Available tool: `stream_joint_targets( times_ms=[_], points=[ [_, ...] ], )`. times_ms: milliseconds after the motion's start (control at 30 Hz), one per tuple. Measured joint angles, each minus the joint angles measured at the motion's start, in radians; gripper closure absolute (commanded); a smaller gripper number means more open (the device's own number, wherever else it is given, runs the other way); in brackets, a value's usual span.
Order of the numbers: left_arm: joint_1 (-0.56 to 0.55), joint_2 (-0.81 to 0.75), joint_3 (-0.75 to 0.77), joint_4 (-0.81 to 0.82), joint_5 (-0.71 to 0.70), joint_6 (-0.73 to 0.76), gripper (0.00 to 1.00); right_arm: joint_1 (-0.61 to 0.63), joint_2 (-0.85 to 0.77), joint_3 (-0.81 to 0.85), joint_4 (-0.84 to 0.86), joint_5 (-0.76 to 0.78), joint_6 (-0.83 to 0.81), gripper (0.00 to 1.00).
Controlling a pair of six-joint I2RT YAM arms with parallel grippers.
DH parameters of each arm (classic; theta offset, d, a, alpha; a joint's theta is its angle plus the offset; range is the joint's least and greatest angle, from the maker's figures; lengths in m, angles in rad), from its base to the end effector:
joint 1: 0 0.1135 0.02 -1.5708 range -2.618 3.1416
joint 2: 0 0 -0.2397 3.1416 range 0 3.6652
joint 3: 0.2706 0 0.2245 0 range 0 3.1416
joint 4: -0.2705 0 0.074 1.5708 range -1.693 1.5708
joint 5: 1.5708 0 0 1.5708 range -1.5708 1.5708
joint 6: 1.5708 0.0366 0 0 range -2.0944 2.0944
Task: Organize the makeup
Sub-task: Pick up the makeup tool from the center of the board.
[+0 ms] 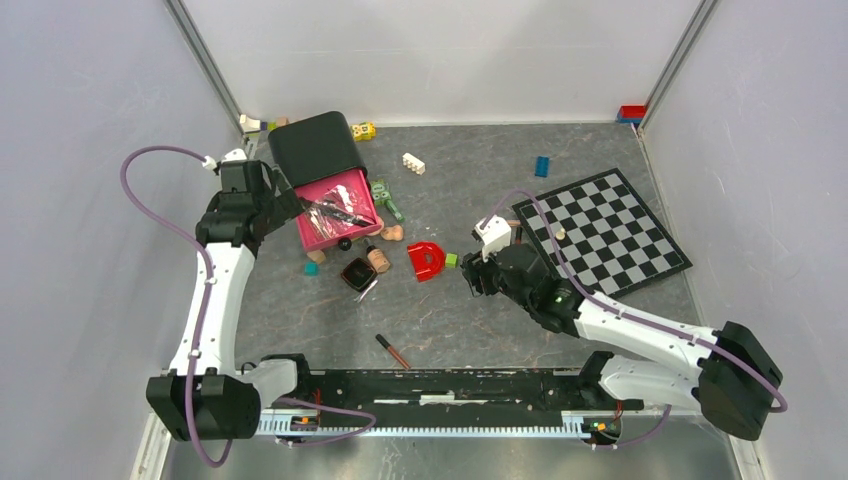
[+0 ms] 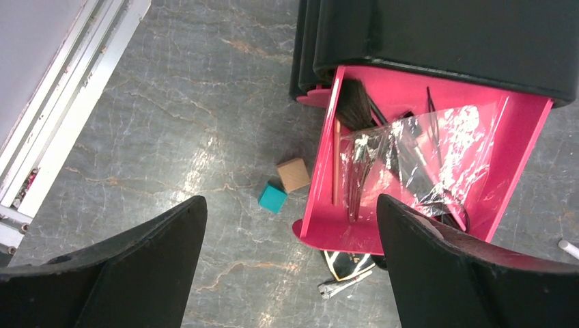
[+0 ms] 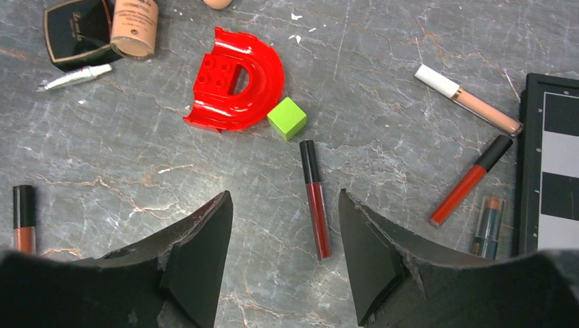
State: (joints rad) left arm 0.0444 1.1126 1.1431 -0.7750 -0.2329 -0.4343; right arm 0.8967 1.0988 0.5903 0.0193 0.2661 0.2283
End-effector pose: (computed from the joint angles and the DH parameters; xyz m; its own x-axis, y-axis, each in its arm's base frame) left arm 0.2084 0.0177 0.3208 -0.5245 -0.4331 -0.7330 -0.4778 0.8623 -0.1676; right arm 0.1484 0.1703 0.2227 -0.4235 -0.1802 -0.8878 -0.5267 0.8463 0.0794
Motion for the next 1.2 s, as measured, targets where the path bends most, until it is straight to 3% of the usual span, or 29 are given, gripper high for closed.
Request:
stream_joint_targets(
  times_ms=[1200],
  points=[
    [0.053, 0.411, 0.375, 0.053, 0.036, 0.017, 0.00, 0.000, -0.037, -0.041, -0.035, 0.015, -0.091, 0.29]
  ],
)
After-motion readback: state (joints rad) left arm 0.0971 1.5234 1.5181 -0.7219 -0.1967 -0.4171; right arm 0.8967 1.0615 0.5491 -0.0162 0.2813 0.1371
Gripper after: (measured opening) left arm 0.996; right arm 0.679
